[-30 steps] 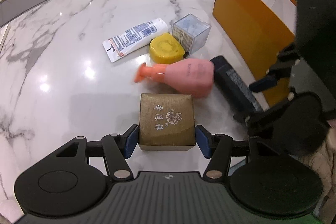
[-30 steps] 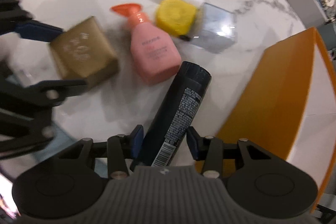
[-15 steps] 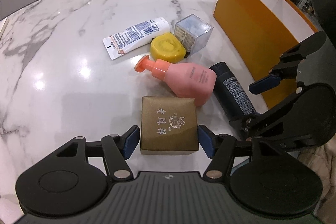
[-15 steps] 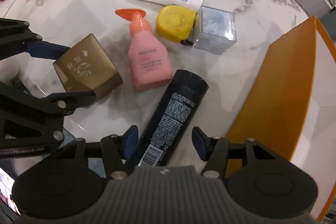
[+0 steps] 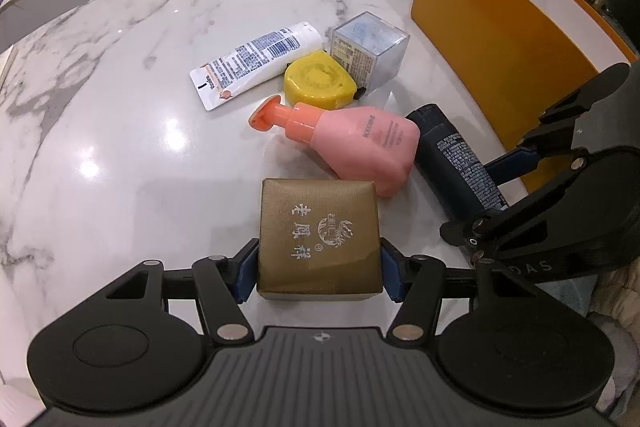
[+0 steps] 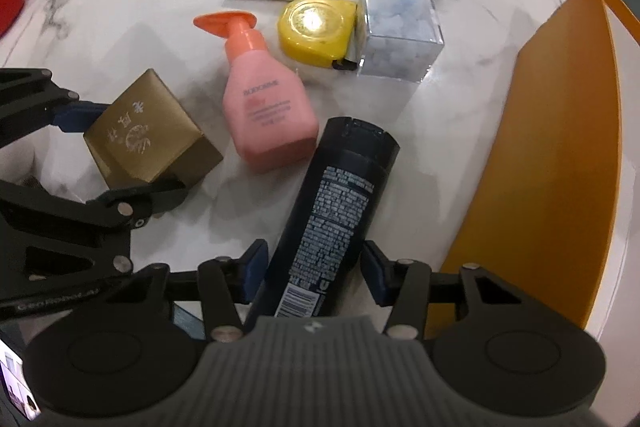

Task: Organize rigid objects
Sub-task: 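Grasp the gold box with left gripper while right gripper grasps the black spray can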

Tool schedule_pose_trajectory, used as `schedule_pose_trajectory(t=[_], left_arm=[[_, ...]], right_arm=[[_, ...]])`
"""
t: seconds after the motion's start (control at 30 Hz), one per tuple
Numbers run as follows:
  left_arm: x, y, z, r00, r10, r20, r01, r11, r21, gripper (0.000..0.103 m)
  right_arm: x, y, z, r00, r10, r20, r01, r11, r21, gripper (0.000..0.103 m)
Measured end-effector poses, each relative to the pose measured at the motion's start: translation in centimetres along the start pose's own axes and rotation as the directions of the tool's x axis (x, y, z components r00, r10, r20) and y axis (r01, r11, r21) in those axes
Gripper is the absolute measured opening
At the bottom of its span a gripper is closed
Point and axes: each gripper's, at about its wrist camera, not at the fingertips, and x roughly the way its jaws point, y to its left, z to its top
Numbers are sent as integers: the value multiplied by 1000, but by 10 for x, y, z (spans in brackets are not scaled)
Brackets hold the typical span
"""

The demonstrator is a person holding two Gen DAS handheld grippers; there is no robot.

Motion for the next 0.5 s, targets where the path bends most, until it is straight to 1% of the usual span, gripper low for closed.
schedule_pose_trajectory(t=[0.23, 0.5], left_arm=[[-4, -3, 1, 1000, 2, 11, -1, 1000, -4, 67], [-22, 0, 8, 998, -31, 51, 33, 998, -50, 67]], right_arm=[[-8, 1, -8, 998, -28, 51, 28, 1000, 9, 45], [-40, 1, -13, 990, -45, 132, 42, 999, 25, 42]])
